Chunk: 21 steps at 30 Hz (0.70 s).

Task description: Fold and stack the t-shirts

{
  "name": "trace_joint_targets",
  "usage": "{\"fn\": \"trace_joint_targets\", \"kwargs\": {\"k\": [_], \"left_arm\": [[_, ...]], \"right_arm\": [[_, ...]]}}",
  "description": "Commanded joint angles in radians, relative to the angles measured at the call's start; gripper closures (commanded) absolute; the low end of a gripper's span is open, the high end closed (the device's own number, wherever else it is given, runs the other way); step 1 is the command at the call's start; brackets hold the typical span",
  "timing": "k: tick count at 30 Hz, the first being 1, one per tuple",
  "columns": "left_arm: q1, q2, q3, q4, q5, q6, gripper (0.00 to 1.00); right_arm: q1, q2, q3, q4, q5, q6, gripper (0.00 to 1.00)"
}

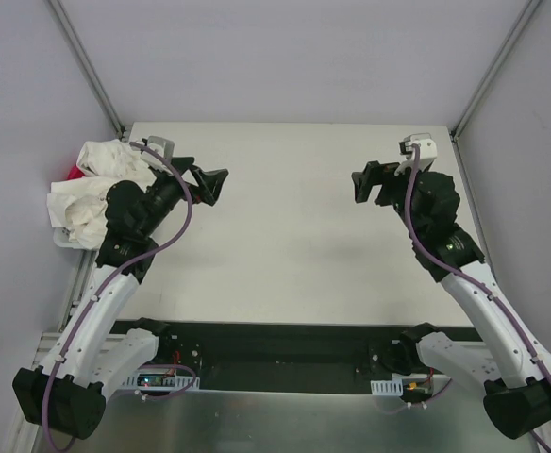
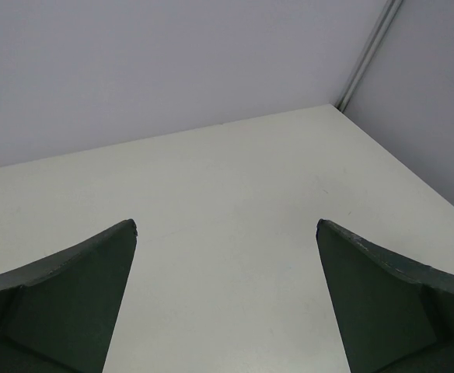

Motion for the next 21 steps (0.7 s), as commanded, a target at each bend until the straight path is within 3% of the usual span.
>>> {"fn": "trace_joint_targets", "kwargs": {"k": [1,5,12,17,21], "left_arm": [[-0.010,-0.040,-0.025,0.080,0.014,0.010,0.01],[-0.011,-0.063,-0.051,0.120,0.047,0.025,0.01],[-0.011,-0.060,-0.020,0.144,0.071,0.073,0.01],[-0.011,-0.055,0.055,0.137,-0.030,0.145,0.01],[-0.011,-0.010,0.140,0.123,-0.212,0.232,0.01]], "right_arm": [[0.005,-0.036,-0.025,0.070,-0.033,-0.003,0.04],[0.005,-0.040,-0.025,0.070,-0.061,-0.022,0.04],[0.005,-0.065,-0.071,0.230,-0.040,-0.014,0.04],[0.005,-0.065,-0.053,0.225,-0.091,-0.037,0.04],[0.005,-0.065,-0.036,0.188,-0.102,-0.042,0.04]]}}
